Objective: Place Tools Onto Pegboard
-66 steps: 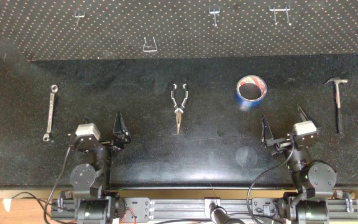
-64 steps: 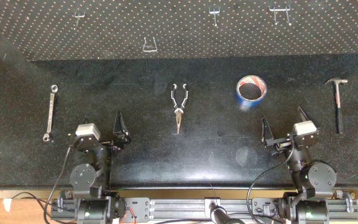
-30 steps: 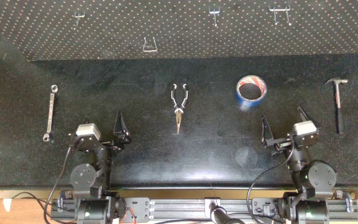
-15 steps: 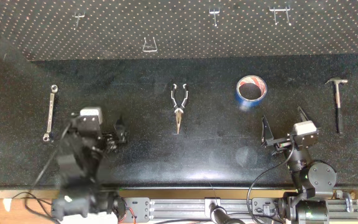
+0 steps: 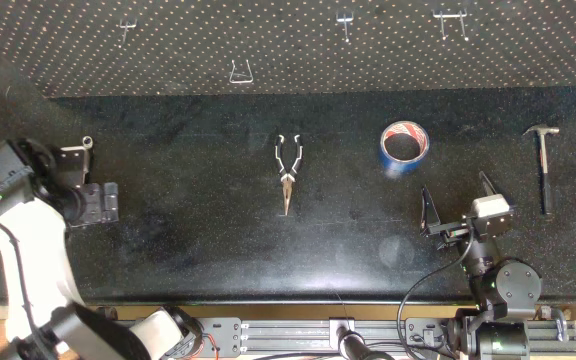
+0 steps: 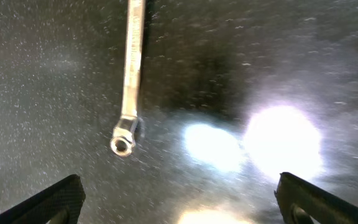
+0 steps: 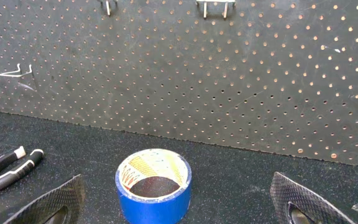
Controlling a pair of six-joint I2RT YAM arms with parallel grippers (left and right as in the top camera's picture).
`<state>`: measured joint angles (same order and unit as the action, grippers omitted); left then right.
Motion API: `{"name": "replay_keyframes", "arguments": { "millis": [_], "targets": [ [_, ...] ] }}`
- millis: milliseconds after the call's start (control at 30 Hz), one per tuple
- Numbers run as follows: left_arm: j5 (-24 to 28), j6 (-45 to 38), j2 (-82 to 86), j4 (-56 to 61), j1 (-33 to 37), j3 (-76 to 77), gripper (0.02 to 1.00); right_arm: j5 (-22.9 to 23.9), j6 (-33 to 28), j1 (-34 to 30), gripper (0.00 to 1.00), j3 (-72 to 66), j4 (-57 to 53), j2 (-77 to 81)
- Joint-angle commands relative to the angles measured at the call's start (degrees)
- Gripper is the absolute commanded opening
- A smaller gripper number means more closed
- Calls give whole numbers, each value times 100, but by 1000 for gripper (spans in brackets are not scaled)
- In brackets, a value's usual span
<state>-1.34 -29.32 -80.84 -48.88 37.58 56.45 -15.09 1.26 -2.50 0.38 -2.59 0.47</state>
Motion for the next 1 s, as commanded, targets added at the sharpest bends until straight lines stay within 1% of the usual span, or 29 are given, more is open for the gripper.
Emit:
{"name": "replay_keyframes", "arguments": {
  "millis": [33, 233, 267, 467, 733, 1000],
  "targets": [
    [229, -570, -715, 37, 374, 455, 993, -57, 66, 35, 976, -15, -22, -42],
    [509, -518, -1508, 87, 570, 1091, 993, -57, 66, 35, 976, -15, -22, -42],
    [509, -389, -1694, 81, 566, 1285, 993, -57, 66, 35, 976, -15, -20, -42],
    [492, -372, -2476, -201, 402, 2015, 993, -57, 66, 35, 976, -15, -22, -42],
    [501, -378, -3117, -175, 380, 2245, 993, -57, 66, 35, 976, -15, -22, -42],
    [439, -378, -3392, -146, 166, 2256, 996, -57, 66, 35, 976, -15, -20, -42]
  ]
}}
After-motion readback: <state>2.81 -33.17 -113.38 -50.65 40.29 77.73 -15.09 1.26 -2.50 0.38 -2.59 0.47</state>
